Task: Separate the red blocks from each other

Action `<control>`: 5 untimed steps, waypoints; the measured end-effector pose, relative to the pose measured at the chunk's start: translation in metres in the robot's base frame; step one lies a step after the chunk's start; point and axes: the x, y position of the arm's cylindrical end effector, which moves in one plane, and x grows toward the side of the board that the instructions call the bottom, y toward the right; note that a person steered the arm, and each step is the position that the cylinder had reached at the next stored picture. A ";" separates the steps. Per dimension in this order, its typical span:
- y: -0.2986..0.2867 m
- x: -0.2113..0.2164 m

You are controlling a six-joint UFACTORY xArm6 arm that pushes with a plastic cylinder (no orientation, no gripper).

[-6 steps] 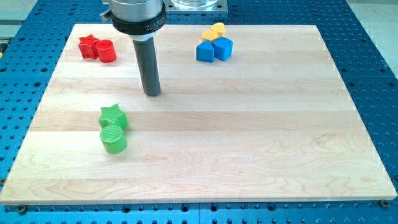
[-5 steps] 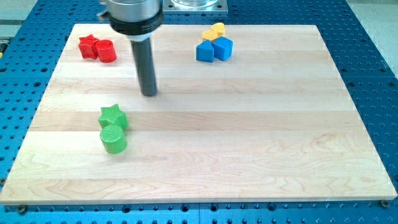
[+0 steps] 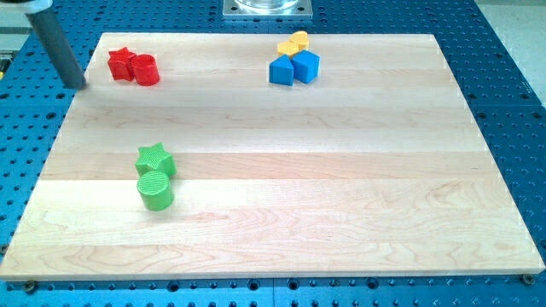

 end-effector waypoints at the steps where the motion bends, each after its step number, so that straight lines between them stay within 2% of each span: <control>1: 0.023 -0.063; 2: 0.071 -0.044; 3: 0.107 0.025; 4: 0.130 0.058; 5: 0.154 0.016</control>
